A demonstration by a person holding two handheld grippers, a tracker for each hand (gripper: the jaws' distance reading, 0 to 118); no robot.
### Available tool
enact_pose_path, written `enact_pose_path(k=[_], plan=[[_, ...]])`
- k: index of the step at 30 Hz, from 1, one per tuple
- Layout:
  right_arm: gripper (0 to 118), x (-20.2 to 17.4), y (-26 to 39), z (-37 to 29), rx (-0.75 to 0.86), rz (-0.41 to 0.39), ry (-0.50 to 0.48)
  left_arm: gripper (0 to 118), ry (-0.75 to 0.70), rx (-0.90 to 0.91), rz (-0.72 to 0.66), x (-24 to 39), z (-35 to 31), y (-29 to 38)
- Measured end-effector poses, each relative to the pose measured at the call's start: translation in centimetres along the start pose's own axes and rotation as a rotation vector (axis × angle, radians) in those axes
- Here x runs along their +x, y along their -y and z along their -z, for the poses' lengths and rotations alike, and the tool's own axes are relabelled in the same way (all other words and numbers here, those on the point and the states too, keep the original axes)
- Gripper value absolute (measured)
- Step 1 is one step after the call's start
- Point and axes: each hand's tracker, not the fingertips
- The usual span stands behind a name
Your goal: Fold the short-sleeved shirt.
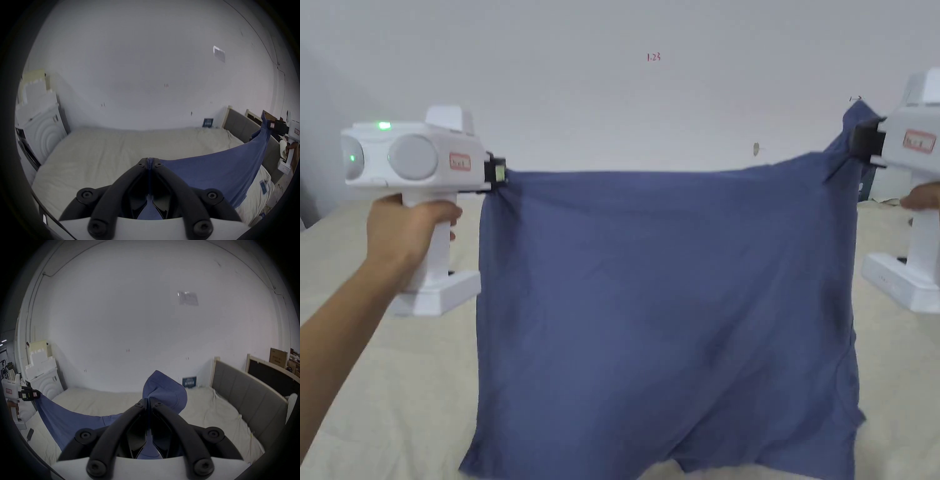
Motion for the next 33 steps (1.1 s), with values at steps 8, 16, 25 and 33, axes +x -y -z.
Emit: enact_pose_path(k=[8,16,25,33], plan=[[2,-2.4,-8.4,-1.0,0.139,-0.015,-0.005,1,-0.031,0.122,0.017,-0.1,-1.4,-7.5],[2,-3.1,-7.6,-1.3,0.147,-0.027,-0.013,1,-0.041,0.121,0.026,0.0,-0.3,-6.6],[2,-1.0,1.6,2.2,0.004,-0.033,-0.01,1,-0.038,-0.058,0.054,-0.1,4.5,1.8],[2,0.4,10.6,3.6,-0.14,-0.018,-0.003,1,-0.041,-0.196,0.057,0.0,6.6,10.9]])
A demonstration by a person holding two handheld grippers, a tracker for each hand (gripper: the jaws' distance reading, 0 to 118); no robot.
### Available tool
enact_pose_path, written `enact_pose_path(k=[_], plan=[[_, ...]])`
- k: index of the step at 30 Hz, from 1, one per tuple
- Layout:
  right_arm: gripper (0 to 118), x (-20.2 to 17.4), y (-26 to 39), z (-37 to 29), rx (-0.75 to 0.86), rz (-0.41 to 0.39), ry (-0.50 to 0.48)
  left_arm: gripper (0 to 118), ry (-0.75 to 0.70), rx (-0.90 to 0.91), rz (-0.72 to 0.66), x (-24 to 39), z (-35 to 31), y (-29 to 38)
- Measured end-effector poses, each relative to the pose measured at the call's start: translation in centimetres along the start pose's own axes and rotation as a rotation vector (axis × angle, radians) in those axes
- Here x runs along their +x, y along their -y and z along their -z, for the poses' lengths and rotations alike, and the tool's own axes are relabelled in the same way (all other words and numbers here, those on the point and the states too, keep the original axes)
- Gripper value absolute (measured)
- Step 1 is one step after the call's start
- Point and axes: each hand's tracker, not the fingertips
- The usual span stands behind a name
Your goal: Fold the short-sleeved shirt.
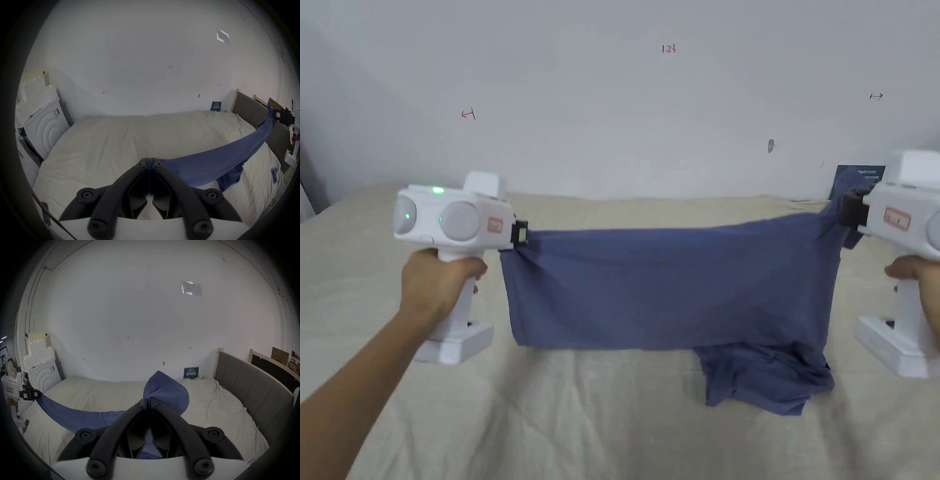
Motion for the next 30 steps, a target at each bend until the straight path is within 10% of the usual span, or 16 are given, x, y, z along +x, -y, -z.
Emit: enact_pose_path(k=[30], plan=[[2,0.4,27.4,-21.0,-0.311,0.127,-0.027,1,0.077,-0.29,-0.043,-0.6,-11.0,30.8]])
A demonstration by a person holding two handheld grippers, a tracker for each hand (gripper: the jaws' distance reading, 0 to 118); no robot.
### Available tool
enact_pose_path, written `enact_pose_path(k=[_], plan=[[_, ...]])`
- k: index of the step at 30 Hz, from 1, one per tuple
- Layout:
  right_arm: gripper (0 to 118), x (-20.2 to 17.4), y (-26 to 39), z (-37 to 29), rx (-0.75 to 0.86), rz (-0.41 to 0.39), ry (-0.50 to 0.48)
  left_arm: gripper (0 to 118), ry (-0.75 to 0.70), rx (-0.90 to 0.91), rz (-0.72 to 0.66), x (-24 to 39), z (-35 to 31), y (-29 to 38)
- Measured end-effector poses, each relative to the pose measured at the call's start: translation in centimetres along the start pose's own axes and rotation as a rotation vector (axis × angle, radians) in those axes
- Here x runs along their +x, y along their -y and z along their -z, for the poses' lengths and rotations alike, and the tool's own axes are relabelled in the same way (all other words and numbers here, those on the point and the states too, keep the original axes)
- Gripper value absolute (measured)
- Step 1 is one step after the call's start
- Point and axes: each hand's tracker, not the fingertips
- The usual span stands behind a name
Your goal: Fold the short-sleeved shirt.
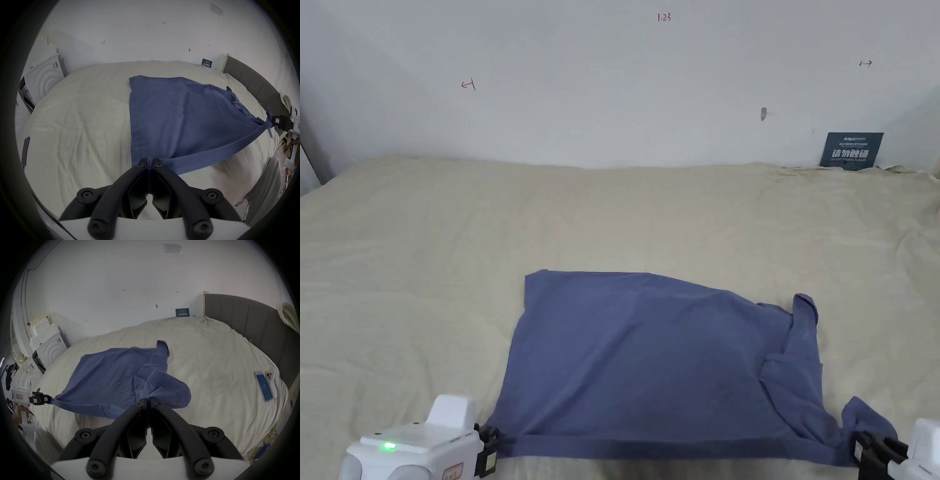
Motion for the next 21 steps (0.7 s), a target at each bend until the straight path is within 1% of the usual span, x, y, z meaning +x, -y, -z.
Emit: enact_pose_path(k=[8,12,14,17,21], plan=[[2,-0.1,4.5,-2.2,-0.071,0.008,0.004,1,-0.008,-0.042,-0.022,-0.6,-1.2,3.4],[2,0.3,5.5,-1.5,-0.107,0.039,0.017,1,-0.013,-0.065,-0.023,-0.2,-0.7,4.3],[2,0.3,5.9,-1.3,-0.114,0.034,0.029,1,-0.016,-0.069,-0.015,0.0,-0.8,4.6],[2,0.5,6.6,-1.6,-0.132,0.064,0.028,1,-0.02,-0.075,0.001,0.2,-0.9,5.1],[2,0.8,7.4,-1.1,-0.161,0.065,0.038,1,-0.018,-0.096,-0.009,-0.1,-0.5,5.8]])
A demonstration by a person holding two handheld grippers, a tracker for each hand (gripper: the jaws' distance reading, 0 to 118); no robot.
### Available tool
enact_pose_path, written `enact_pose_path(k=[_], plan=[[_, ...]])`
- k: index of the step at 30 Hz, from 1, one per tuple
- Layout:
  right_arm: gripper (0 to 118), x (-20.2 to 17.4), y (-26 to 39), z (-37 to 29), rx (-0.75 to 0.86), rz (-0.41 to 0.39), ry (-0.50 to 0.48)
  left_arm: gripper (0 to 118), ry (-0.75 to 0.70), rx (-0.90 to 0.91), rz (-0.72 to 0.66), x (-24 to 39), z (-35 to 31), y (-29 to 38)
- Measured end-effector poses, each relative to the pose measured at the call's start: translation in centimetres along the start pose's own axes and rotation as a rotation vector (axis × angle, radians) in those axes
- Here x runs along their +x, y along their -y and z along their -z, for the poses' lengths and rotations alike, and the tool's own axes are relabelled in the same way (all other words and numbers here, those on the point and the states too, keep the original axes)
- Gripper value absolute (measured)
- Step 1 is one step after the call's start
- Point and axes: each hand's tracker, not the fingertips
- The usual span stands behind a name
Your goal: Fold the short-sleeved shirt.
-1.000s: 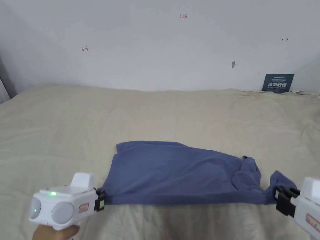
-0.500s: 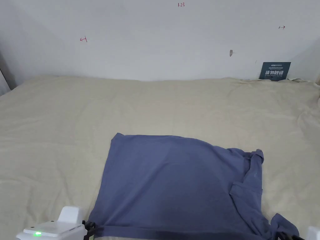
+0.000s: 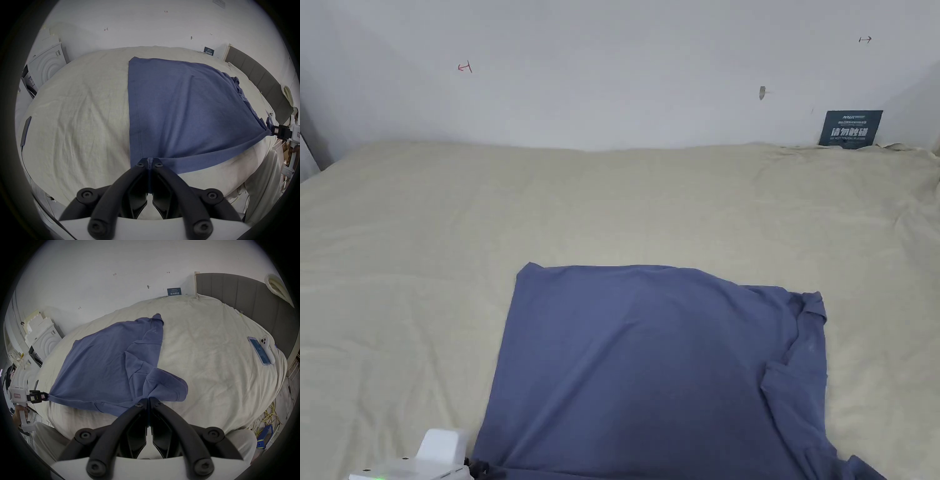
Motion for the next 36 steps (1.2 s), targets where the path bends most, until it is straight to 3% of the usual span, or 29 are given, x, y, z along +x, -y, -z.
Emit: enact_pose_path(k=[4,9,12,13,15,18,20,21,30,36], plan=[[2,0.1,0.8,2.7,-0.086,-0.02,0.03,1,-0.007,-0.043,-0.024,0.1,1.6,0.4],[2,0.3,2.0,3.9,-0.122,0.023,0.04,4,-0.024,-0.042,-0.045,0.4,1.9,0.7],[4,0.0,1.3,3.2,-0.119,0.029,0.04,24,-0.024,-0.045,-0.08,0.6,1.3,0.3],[7,-0.1,1.0,3.0,-0.12,0.025,0.036,37,-0.029,-0.045,-0.083,0.7,1.0,0.2],[34,-0.6,0.3,2.3,-0.112,0.01,0.04,83,-0.046,-0.035,-0.081,0.9,0.6,0.1],[54,-1.1,-1.0,1.2,-0.072,-0.015,0.045,99,-0.071,-0.009,-0.074,1.3,-0.3,-0.3],[90,-1.5,-2.2,0.0,-0.008,-0.031,0.027,115,-0.083,0.033,-0.08,1.6,-1.2,-1.1],[95,-1.8,-2.8,-0.5,0.02,-0.043,0.023,115,-0.09,0.052,-0.087,1.7,-1.6,-1.5],[95,-5.1,-9.5,-5.1,0.284,-0.125,-0.005,115,-0.136,0.341,-0.061,2.5,-6.7,-7.1],[95,-7.3,-12.1,-6.8,0.428,-0.205,0.06,114,-0.156,0.472,-0.045,3.4,-8.7,-10.2]])
